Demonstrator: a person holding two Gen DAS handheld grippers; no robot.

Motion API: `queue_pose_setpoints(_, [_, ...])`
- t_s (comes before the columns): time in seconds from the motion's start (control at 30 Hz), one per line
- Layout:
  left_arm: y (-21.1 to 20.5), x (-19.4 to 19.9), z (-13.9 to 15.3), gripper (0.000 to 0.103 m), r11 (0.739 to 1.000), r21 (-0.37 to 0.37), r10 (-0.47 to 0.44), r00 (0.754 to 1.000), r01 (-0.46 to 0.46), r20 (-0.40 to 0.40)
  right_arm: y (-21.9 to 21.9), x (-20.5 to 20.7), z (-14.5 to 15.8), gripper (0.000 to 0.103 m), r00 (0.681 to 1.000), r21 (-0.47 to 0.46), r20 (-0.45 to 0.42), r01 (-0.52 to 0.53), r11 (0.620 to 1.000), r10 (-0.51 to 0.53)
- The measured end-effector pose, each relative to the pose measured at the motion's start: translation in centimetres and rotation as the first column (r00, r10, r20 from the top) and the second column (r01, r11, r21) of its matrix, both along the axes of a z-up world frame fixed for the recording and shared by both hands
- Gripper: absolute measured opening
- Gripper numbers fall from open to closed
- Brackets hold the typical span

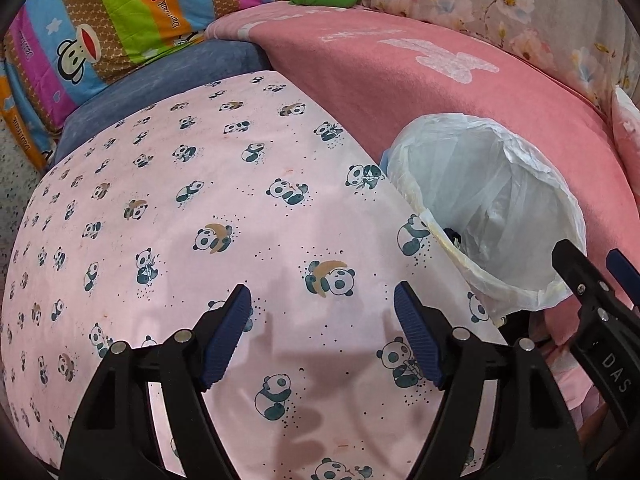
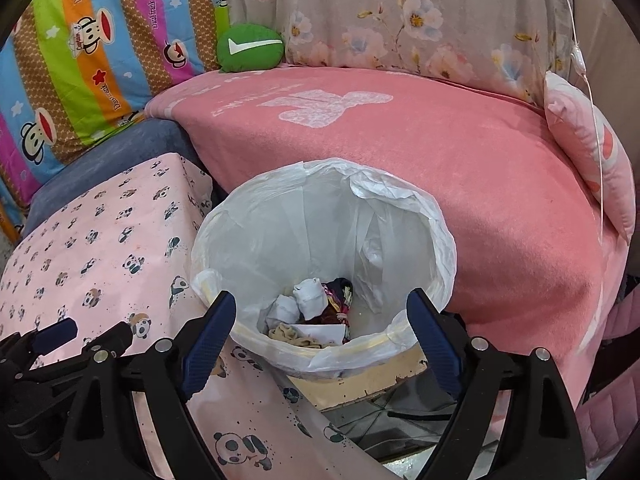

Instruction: Organize soft objects

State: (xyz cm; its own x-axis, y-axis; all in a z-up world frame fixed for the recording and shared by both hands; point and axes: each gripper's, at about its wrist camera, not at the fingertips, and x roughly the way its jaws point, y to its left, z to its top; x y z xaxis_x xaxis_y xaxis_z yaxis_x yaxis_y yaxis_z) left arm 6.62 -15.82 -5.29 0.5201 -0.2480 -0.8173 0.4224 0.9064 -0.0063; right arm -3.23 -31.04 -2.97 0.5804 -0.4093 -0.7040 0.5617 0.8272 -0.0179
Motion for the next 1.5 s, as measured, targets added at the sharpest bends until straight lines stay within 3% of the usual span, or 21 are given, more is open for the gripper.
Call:
queue_pose_setpoints(0.27, [0.2, 0.2, -0.1, 0.071, 1.000, 0.008, 0.022, 1.000, -0.022, 0.008, -0.3, 0.1, -0.5, 0.084, 1.000, 0.005, -0.019, 0.006, 1.000, -0.006])
queue_pose_setpoints(0.4, [0.1, 0.2, -0.1, 0.079, 0.999, 0.017, 0.030, 0.999, -0.031, 0.021, -0.5, 0.1, -0.6, 0.084, 1.000, 0.006, -0.018, 0.016, 1.000, -0.016])
queue_pose_setpoints(0.5, [0.0, 0.3, 0.0, 0.080, 0.999, 0.022, 0.034, 0.999, -0.034, 0.024, -0.5, 0.1, -0.7, 0.085, 1.000, 0.006, -0.028, 0.013, 1.000, -0.012])
queue_pose_setpoints(0.6, [-0.1, 0.2, 0.1, 0.081, 0.999, 0.026, 0.039, 0.999, -0.040, 0.038, -0.5, 0.1, -0.7, 0.097, 1.000, 0.004, -0.023, 0.004, 1.000, -0.004])
queue_pose_setpoints(0.8, [-0.3, 0.1, 0.6, 0.088, 0.998, 0.036, 0.042, 0.997, -0.044, 0.069, -0.4, 0.0, -0.6, 0.096, 1.000, -0.009, -0.010, 0.004, 1.000, -0.004])
queue_pose_setpoints(1.5, [-0.7, -0.1, 0.8, 0.089, 0.996, 0.071, 0.042, 0.995, -0.049, 0.096, 0.3, 0.3, -0.8, 0.096, 0.999, -0.017, -0.031, -0.023, 1.000, 0.022])
